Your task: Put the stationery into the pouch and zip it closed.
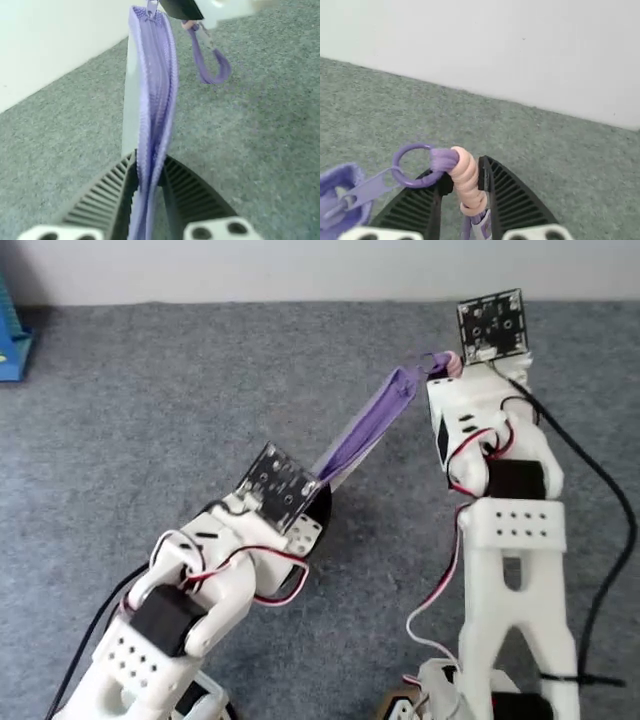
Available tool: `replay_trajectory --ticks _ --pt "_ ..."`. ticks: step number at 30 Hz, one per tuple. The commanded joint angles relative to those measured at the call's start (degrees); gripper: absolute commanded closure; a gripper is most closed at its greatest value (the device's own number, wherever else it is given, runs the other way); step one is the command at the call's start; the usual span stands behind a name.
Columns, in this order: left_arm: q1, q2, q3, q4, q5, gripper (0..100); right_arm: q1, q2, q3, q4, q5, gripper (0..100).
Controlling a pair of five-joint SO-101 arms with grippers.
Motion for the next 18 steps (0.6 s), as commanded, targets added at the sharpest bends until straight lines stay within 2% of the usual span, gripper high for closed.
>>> replay_trajectory --ticks 1,8,11,14,18 --pt "-0.3 -6.2 2.2 1.7 -0.4 99 6.2 4.5 -5.7 -2.6 0.4 99.1" --pt "-0.3 -9.1 3.0 1.5 0.2 98 4.5 5.2 -8.4 -1.9 0.4 99.1" --pt "-0.5 -9.2 2.8 1.7 4.7 89 3.4 5.2 -10.5 1.2 0.1 99.1" --pt "-4.2 -10.1 1.2 2.6 10.6 77 2.9 5.2 -12.9 5.0 0.1 99.1" --pt "-10.2 -9.9 -2.2 7.5 11.8 74 3.3 5.2 -16.1 12.1 0.1 99.1"
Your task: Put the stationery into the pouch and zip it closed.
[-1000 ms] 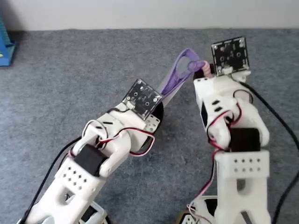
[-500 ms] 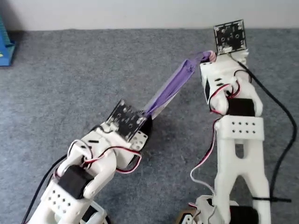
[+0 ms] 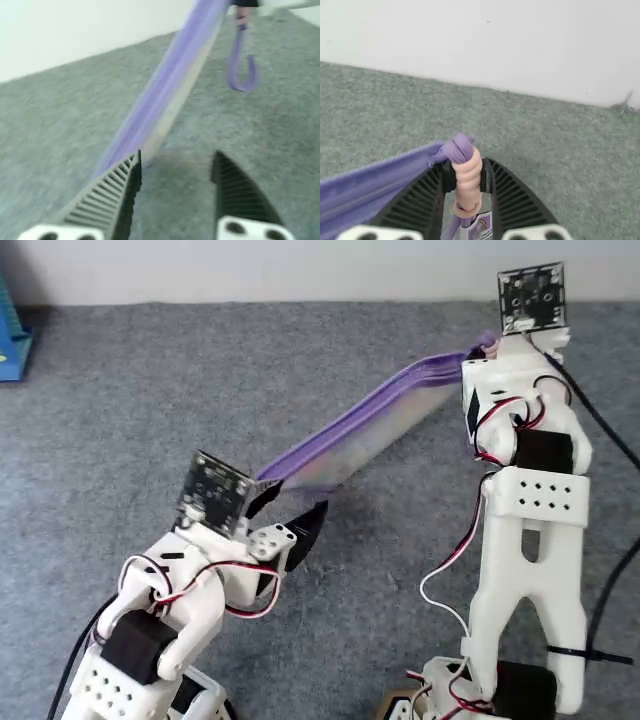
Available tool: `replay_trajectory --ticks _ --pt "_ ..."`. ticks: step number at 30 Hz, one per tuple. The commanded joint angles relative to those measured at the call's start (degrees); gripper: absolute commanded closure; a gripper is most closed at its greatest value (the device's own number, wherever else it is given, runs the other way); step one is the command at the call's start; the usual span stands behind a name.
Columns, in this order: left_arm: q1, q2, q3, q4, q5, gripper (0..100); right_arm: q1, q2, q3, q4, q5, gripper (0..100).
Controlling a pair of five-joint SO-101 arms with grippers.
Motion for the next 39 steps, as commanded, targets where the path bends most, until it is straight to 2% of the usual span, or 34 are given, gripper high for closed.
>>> replay_trajectory --ticks 1,7,14,16,20,22,27,34,37,39 --pt "-5.5 -0.9 -5.4 4.1 1.3 74 0.7 -0.5 -5.1 6.4 0.3 99.1" --pt "-15.8 -1.1 -8.7 9.7 1.3 74 2.6 -0.5 -5.7 22.0 0.1 99.1" --pt "-22.9 -1.1 -12.9 16.7 1.5 74 2.9 0.0 -5.5 33.6 0.1 98.3" --pt "-23.7 -1.1 -12.9 18.6 1.6 74 2.9 0.1 -5.5 36.6 0.0 92.8" --pt "-27.3 -1.1 -12.9 21.3 1.6 74 3.1 -0.3 -5.5 42.4 -0.5 74.5" --pt "-30.4 -1.1 -12.9 21.3 1.6 74 3.1 -0.5 -5.7 45.1 -2.8 70.3" --pt "-37.2 -1.1 -12.9 21.0 1.3 74 2.9 -0.5 -5.6 50.9 -8.7 70.3" --pt "-37.7 -1.1 -12.1 20.9 1.7 75 2.8 -0.5 -5.5 56.1 -13.5 70.3" --pt "-37.7 -1.1 -10.2 19.3 1.6 82 2.6 -0.6 -5.5 57.2 -14.8 72.3" --pt "-37.7 -1.1 -9.5 18.9 1.3 90 1.2 -2.2 -5.5 57.2 -14.8 81.3"
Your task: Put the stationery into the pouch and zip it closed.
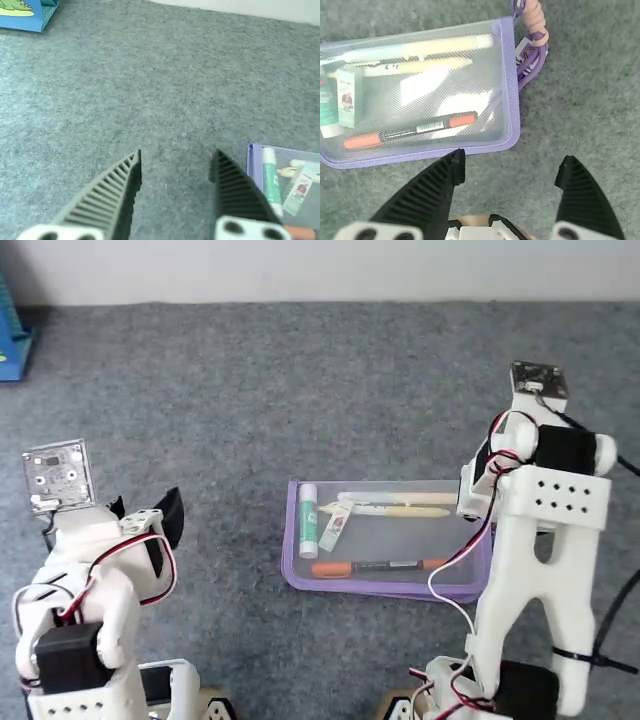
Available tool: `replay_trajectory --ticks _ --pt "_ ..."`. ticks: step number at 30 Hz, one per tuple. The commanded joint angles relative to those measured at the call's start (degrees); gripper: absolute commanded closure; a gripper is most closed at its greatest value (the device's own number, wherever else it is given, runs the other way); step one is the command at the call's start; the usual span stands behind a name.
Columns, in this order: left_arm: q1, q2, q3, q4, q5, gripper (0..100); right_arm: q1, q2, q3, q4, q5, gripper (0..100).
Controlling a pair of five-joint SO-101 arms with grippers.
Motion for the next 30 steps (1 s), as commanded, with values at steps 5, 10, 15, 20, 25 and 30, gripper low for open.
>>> replay_trajectory --ticks 5,10,15,20,25,30 --pt "-0.4 -0.7 -0.1 -1.6 0.5 99 -5.8 -11.6 -0.8 2.3 -1.2 93.9" --pt "1.9 -0.8 0.0 -0.8 0.9 99 -6.4 -21.4 9.8 1.7 -1.4 99.1" --pt "9.7 -4.9 2.1 -0.2 6.4 99 -6.2 -34.2 22.2 -5.0 -3.8 99.1" --pt "12.0 -9.9 13.8 -7.6 6.8 99 -5.9 -45.8 38.3 -16.6 -4.1 99.1" --pt "12.9 -14.3 25.4 -14.3 1.8 99 -6.3 -57.8 53.8 -27.1 -3.9 99.1" --pt "13.1 -21.8 36.0 -20.7 -0.9 99 -6.4 -69.4 67.2 -32.7 -3.7 99.1"
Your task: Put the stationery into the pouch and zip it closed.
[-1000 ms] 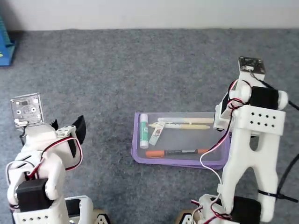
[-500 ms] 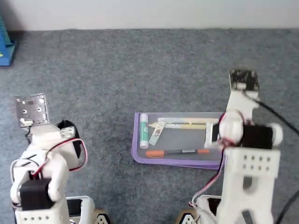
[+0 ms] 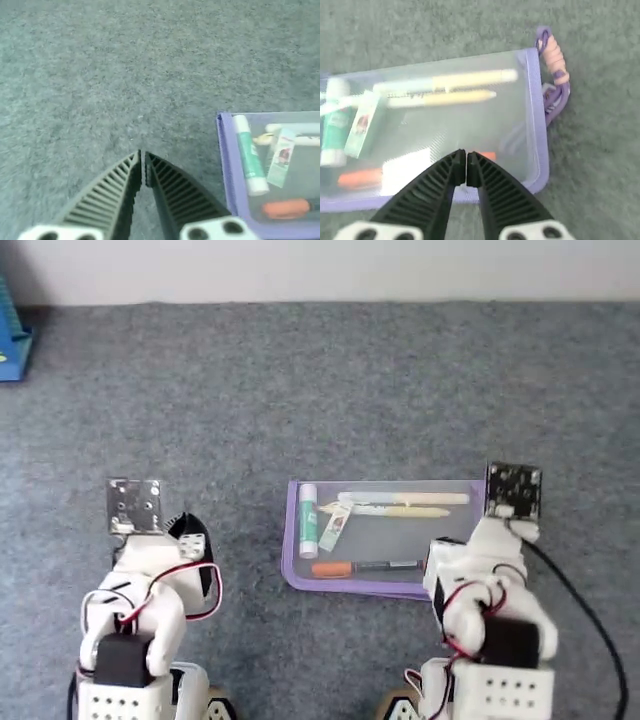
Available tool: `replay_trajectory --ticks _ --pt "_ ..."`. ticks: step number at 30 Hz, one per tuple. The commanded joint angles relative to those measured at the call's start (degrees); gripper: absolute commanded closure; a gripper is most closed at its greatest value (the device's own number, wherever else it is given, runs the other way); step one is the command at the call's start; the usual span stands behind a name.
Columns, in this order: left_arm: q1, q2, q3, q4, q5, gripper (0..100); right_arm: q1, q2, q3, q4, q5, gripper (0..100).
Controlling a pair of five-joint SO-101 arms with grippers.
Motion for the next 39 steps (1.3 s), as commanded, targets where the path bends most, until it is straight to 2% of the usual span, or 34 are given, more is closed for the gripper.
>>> replay_trajectory --ticks 1,5,8,19,27,32,39 --pt "0.7 -6.3 5.4 -4.8 -2.3 99 -0.5 -7.9 7.1 -2.8 -0.2 99.1" --pt "0.7 -15.1 13.2 -6.0 -5.6 99 -0.5 -16.1 15.3 -2.7 1.7 99.0" --pt "0.7 -16.3 17.2 -6.2 -8.0 99 -0.5 -22.6 20.9 -2.7 5.3 99.0" --pt "0.3 -15.8 19.6 -5.6 -7.9 99 -0.6 -21.8 28.1 -2.2 6.0 99.0" --pt "0.3 -15.8 19.6 2.5 -7.9 99 0.0 -21.8 28.1 4.3 6.0 98.9" --pt "0.3 -15.8 19.6 9.0 -7.9 99 -0.5 -21.8 28.1 4.3 6.2 99.0" --pt "0.2 -15.8 19.6 9.7 -8.0 99 -0.4 -21.8 28.1 4.3 6.1 99.0"
